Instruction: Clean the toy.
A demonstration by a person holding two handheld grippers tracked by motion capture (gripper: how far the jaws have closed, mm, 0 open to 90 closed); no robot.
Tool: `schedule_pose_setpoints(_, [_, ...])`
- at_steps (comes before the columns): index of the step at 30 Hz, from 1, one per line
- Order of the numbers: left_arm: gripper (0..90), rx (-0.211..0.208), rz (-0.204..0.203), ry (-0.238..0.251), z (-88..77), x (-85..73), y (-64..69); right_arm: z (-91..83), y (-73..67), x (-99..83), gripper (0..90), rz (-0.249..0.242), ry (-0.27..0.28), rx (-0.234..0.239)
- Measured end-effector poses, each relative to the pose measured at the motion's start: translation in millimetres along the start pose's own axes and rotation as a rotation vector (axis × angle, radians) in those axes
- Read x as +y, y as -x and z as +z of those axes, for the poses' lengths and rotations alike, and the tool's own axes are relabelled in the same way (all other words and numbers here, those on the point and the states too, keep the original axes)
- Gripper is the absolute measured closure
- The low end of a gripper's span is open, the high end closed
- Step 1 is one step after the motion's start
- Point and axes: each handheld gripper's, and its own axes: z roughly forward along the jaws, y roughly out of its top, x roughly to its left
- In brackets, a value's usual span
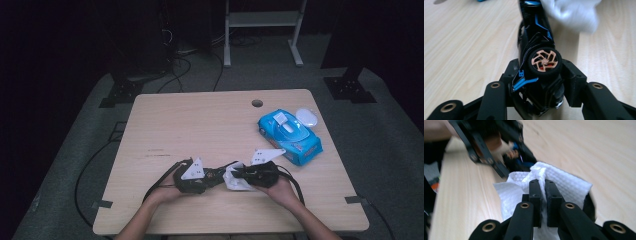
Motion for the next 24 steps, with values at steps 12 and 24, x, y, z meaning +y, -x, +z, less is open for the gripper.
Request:
schedule_pose_setpoints(12, [56.2,0.023,-0.033,0.035,6.4,0.9,1.5,48.5,-15.7,41.0,84.8,-0.052,-0.017,0.023])
schedule_pose_setpoints(24, [56.5,0.020,-0.031,0.045,7.4,1.8,1.8,13.5,8.2,21.1,84.6,-0.024,-0.014,-0.059])
